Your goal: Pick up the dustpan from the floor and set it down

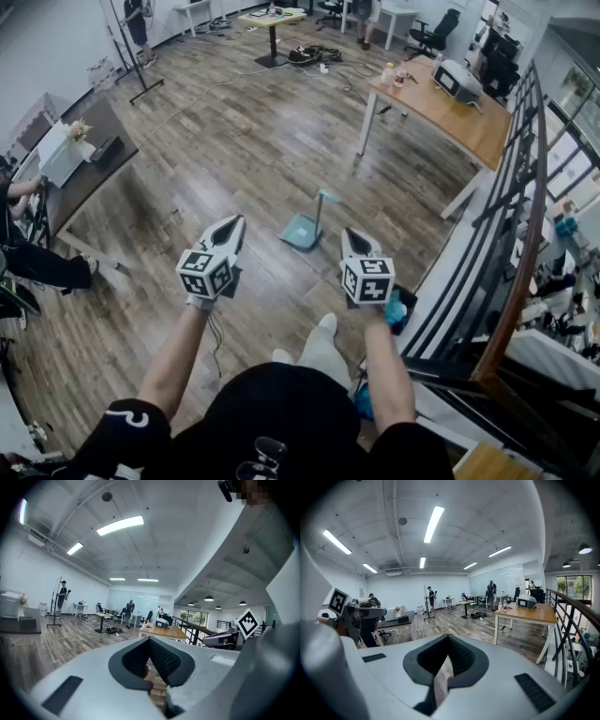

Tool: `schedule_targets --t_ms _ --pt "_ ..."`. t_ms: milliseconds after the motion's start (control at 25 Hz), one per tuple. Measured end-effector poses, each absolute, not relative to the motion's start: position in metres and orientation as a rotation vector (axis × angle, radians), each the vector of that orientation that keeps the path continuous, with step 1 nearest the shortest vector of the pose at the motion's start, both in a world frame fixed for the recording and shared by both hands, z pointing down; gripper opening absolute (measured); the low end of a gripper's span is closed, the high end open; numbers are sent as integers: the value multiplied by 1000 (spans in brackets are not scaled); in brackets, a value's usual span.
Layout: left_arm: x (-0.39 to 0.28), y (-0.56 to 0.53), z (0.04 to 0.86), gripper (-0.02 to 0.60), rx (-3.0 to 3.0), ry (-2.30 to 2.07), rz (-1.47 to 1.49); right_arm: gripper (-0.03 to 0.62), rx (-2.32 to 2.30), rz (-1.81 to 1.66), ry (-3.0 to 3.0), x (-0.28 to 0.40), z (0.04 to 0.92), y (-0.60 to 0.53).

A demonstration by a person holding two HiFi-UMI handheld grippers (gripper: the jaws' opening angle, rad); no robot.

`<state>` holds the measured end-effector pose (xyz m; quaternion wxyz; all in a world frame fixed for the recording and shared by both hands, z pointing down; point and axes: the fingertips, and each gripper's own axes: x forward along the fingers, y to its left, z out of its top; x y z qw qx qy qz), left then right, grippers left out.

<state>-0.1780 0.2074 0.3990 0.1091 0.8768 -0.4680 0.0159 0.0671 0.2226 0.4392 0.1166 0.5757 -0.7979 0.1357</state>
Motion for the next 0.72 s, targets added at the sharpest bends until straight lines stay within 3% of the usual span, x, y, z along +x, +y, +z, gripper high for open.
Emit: schedule_targets --t_ms 720 --pt "-172 182 414 -2 2583 -1346 50 -5 1713 421 -2318 73 450 200"
